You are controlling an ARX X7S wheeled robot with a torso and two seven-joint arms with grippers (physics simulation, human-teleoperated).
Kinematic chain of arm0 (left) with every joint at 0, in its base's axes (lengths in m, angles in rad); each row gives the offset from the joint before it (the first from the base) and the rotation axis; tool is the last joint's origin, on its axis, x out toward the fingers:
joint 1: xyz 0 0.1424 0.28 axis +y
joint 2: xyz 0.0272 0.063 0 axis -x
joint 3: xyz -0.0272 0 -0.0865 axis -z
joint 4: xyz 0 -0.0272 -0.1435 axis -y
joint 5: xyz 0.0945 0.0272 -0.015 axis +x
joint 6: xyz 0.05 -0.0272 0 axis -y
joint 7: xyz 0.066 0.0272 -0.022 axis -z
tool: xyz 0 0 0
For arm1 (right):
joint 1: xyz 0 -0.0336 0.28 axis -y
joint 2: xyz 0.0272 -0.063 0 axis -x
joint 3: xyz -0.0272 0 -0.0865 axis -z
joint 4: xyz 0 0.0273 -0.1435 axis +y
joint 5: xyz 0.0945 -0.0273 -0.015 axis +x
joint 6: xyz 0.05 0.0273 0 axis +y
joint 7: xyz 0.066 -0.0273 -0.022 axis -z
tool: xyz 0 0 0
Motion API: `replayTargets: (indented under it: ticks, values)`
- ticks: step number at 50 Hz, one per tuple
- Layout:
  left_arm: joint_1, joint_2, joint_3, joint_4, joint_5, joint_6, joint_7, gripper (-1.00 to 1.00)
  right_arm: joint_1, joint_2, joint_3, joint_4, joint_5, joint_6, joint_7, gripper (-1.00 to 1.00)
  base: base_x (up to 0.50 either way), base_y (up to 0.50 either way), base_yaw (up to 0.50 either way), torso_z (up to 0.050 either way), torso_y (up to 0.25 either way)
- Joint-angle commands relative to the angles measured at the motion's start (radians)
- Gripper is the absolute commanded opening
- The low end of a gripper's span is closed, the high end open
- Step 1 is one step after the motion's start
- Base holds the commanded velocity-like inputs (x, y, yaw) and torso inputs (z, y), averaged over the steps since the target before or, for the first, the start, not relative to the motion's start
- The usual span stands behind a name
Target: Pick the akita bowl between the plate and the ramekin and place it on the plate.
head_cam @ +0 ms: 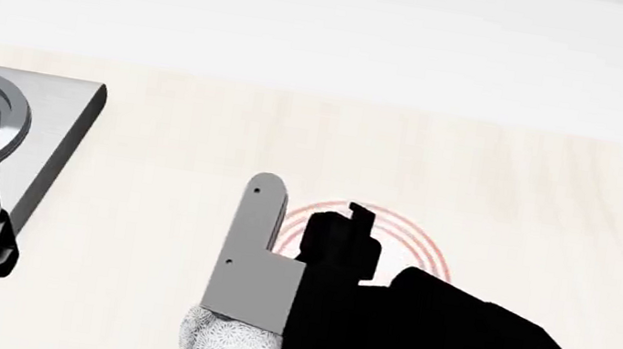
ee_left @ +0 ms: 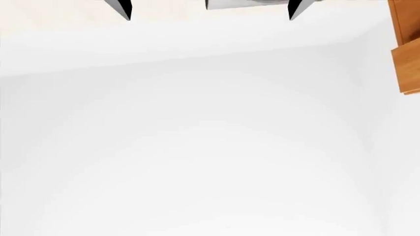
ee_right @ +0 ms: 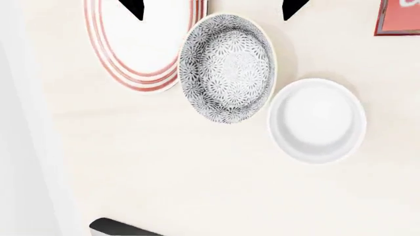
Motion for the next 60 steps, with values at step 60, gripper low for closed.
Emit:
replayTargets:
  ticks: [60]
  values:
    - [0.036,-0.005,-0.045,0.020,-0.054,0.016,0.050,1.00,-0.059,-0.246,-0.166,0.469,-0.149,-0.266,-0.104,1.00,0.00,0.00,0.00,0.000,0.000]
